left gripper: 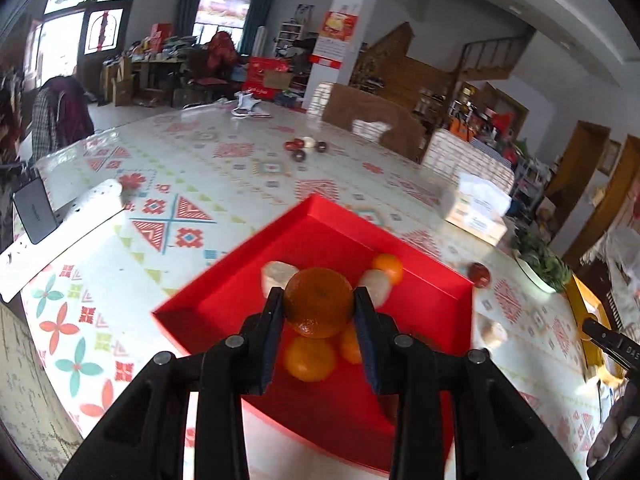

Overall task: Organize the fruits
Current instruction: 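Carry both oranges into the red tray and open both tools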

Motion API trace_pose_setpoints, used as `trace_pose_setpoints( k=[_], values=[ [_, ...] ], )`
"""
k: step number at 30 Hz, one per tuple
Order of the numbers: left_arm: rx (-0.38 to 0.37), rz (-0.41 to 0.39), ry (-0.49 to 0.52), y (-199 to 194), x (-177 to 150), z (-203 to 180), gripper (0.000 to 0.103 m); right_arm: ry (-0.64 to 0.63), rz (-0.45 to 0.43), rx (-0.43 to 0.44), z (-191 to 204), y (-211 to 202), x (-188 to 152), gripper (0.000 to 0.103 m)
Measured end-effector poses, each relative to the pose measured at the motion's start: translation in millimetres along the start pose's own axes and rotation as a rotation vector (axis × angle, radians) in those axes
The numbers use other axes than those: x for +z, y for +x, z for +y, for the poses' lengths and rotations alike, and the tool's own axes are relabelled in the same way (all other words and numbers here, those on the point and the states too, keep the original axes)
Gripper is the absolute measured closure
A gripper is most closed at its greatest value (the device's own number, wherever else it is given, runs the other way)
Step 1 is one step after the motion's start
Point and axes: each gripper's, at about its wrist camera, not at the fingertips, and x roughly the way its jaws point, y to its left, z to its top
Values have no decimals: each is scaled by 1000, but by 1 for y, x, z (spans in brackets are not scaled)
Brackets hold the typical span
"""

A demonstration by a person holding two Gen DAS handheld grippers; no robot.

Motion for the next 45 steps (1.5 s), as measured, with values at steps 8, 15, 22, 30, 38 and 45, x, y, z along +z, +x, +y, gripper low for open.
trace_pose_setpoints(
  k=[8,15,22,30,38,45],
  values=[
    [-6,53,-21,23,2,30,69,-101,161,197,116,68,5,68],
    [10,98,-32,42,3,43,69,-189,285,233,184,129,-8,68],
    [19,102,-38,48,1,43,69,-195,346,224,194,157,-16,66],
    [11,60,-67,33,8,41,43,-166,325,233,191,151,-11,65],
    [-57,15,-86,-4,13,23,32,-142,250,254,170,104,-9,65],
    [-137,-7,-37,-27,9,-18,27,-78,178,162,98,57,-14,63]
  ],
)
